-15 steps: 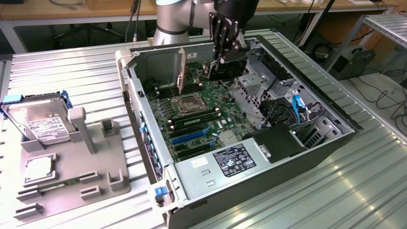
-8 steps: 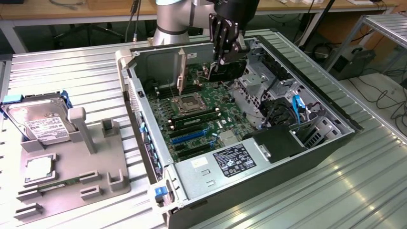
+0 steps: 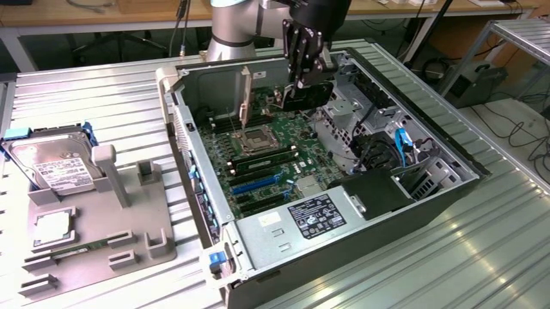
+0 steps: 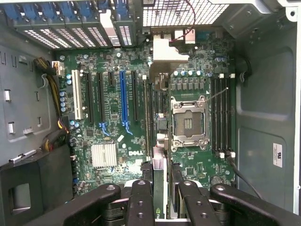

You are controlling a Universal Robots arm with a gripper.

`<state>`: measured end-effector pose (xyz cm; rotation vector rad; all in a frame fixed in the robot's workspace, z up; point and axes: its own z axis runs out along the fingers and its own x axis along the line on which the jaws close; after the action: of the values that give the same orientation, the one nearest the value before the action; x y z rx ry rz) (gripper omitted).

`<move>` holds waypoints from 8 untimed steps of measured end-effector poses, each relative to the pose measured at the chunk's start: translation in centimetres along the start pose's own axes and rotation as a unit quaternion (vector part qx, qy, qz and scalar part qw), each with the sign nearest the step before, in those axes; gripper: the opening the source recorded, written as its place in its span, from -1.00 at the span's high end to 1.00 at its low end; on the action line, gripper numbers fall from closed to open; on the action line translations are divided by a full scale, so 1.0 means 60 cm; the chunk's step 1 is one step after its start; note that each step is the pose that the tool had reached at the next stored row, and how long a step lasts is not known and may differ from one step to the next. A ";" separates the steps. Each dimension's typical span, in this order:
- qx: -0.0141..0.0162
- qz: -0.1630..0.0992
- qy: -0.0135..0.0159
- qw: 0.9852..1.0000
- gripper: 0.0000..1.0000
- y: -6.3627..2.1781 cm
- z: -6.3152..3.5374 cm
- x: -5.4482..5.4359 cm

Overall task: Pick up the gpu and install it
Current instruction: 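Insert the gpu into the slot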

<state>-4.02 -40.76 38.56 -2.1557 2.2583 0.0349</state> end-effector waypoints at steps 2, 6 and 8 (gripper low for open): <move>0.000 0.000 0.000 1.000 0.48 0.000 0.000 0.001; 0.000 0.000 0.000 1.000 0.48 0.000 0.001 0.003; 0.000 0.000 0.000 1.000 0.48 0.000 0.002 0.004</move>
<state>-4.04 -40.97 38.46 -2.1552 2.2579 0.0359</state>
